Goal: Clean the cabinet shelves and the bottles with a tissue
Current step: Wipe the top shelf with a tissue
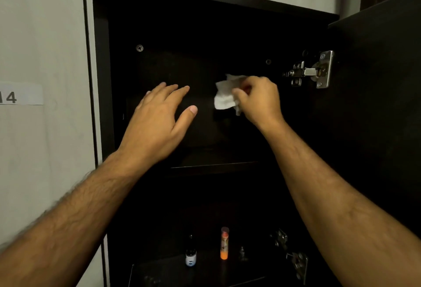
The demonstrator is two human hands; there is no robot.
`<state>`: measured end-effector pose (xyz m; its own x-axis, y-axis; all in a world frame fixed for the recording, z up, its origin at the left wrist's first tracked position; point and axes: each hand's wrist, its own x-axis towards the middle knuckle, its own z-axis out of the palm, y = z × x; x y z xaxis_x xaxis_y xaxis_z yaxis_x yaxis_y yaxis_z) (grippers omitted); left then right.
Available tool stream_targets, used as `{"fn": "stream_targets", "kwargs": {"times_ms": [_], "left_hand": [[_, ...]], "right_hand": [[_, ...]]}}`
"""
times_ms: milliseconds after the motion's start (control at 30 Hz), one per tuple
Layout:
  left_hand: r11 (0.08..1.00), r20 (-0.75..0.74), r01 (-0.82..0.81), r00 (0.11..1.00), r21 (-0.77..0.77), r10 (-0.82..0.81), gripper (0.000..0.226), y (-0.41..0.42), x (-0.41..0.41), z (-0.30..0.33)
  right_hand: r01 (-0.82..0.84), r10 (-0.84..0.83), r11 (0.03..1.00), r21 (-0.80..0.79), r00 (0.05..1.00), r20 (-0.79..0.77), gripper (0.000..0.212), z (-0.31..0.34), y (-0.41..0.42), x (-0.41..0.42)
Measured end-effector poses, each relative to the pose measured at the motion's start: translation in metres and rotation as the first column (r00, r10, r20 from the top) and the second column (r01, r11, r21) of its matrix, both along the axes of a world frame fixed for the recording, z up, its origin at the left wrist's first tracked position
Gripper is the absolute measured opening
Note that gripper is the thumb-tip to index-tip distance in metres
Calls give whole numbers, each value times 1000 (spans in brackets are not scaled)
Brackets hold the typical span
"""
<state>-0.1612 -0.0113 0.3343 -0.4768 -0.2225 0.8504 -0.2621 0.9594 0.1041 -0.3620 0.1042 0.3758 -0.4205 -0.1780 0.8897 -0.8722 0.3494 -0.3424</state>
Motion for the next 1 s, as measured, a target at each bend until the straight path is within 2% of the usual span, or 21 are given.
{"fn": "stream_targets", "kwargs": {"times_ms": [67, 133, 200, 267, 367, 400, 467, 567, 667, 700, 767, 833, 867, 900, 1000], "left_hand": [[1000, -6, -11, 1000, -4, 11, 55, 2, -3, -1], [1000, -17, -7, 1000, -4, 7, 55, 5, -5, -2], [1000, -24, 2, 1000, -7, -2, 54, 10, -7, -4], [1000, -28, -16, 1000, -16, 15, 54, 13, -8, -5], [999, -16, -31, 999, -18, 31, 54, 15, -10, -7], [999, -13, -34, 999, -13, 34, 54, 16, -11, -8], [999, -8, -43, 999, 1, 43, 54, 17, -12, -10], [998, 2, -67, 998, 16, 67, 54, 21, -14, -14], [996, 9, -86, 996, 27, 85, 54, 23, -12, -19], [995, 14, -92, 996, 27, 92, 54, 23, -11, -21], [995, 29, -99, 995, 23, 99, 54, 24, -7, -23], [995, 41, -97, 995, 21, 96, 54, 24, -3, -23], [995, 45, -97, 994, 20, 96, 53, 23, 0, -23], [995, 46, -97, 994, 19, 96, 53, 23, 2, -22], [996, 52, -89, 995, 13, 89, 53, 20, 8, -20]], "right_hand": [[-35, 50, 988, 153, 994, -96, 22, -13, -11, 13], [-33, 86, 938, 345, 987, -138, 18, -33, -13, 19], [-49, 79, 913, 404, 995, -57, 10, -47, -5, 9], [-66, 50, 959, 277, 997, 64, 9, -42, 8, -5], [-43, 51, 997, -64, 991, 121, 16, -18, 19, -22], [-49, 63, 991, -127, 992, 107, 15, -10, 18, -25], [-47, 52, 992, -118, 998, 41, 15, -2, 9, -24], [-140, 141, 990, 35, 989, -39, 11, -15, -7, -6], [-217, 238, 922, 320, 971, -27, 10, -48, -9, 15], [-188, 209, 894, 408, 978, -6, 12, -56, -7, 18], [-56, 39, 840, 540, 998, 43, 12, -52, 2, 18], [68, -156, 794, 604, 983, 94, 37, -37, 14, 13], [110, -229, 793, 600, 965, 127, 49, -28, 20, 8], [117, -247, 827, 549, 954, 168, 50, -22, 24, 3], [-12, -66, 974, 227, 941, 332, 20, -20, 22, -5]]}}
